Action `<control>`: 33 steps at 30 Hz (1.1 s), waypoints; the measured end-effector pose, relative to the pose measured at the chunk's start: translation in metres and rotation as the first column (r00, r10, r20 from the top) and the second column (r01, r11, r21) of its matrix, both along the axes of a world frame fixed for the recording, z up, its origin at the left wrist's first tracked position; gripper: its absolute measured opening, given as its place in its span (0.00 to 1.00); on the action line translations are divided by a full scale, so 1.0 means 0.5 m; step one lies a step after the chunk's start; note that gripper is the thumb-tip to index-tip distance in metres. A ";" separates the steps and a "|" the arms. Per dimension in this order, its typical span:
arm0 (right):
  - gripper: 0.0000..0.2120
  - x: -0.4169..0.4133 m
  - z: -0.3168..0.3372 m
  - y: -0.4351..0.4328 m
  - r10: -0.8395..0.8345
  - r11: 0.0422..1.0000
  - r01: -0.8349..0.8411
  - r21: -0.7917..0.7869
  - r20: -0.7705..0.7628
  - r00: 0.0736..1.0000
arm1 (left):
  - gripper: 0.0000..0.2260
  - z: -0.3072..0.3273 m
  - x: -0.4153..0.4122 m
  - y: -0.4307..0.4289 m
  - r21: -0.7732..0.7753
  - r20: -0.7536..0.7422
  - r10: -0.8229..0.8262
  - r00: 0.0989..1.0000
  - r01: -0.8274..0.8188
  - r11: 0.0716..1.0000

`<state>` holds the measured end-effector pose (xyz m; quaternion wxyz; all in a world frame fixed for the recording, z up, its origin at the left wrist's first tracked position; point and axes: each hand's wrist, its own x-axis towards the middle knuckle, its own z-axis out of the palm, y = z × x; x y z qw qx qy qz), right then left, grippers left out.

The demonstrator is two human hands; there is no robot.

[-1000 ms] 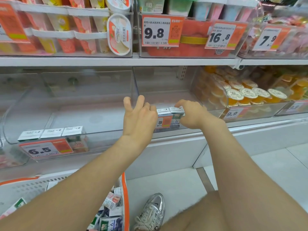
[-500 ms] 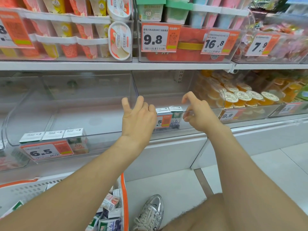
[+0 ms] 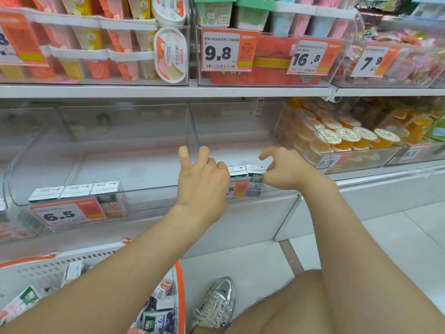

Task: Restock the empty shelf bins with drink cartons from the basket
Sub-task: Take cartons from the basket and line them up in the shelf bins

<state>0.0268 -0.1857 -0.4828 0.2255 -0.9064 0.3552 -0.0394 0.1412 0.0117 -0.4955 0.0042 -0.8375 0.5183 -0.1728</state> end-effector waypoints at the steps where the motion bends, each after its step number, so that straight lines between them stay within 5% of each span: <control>1: 0.26 0.009 0.004 0.007 -0.014 1.000 0.014 0.015 0.019 1.000 | 0.07 0.000 0.003 -0.003 -0.028 -0.007 -0.008 1.000 0.008 1.000; 6: 0.17 0.063 -0.013 0.024 0.069 0.998 -0.069 0.010 -0.014 0.998 | 0.22 -0.029 0.035 -0.008 -0.016 0.017 -0.041 0.999 0.042 0.999; 22: 0.18 0.121 -0.009 0.058 0.095 0.993 -0.086 0.079 -0.113 0.989 | 0.18 -0.030 0.056 -0.015 0.119 0.000 -0.063 0.998 0.062 0.991; 33: 0.21 0.138 -0.013 0.062 0.109 0.994 -0.107 0.032 -0.079 0.991 | 0.27 -0.010 0.068 -0.019 0.111 -0.076 -0.116 0.990 0.125 0.986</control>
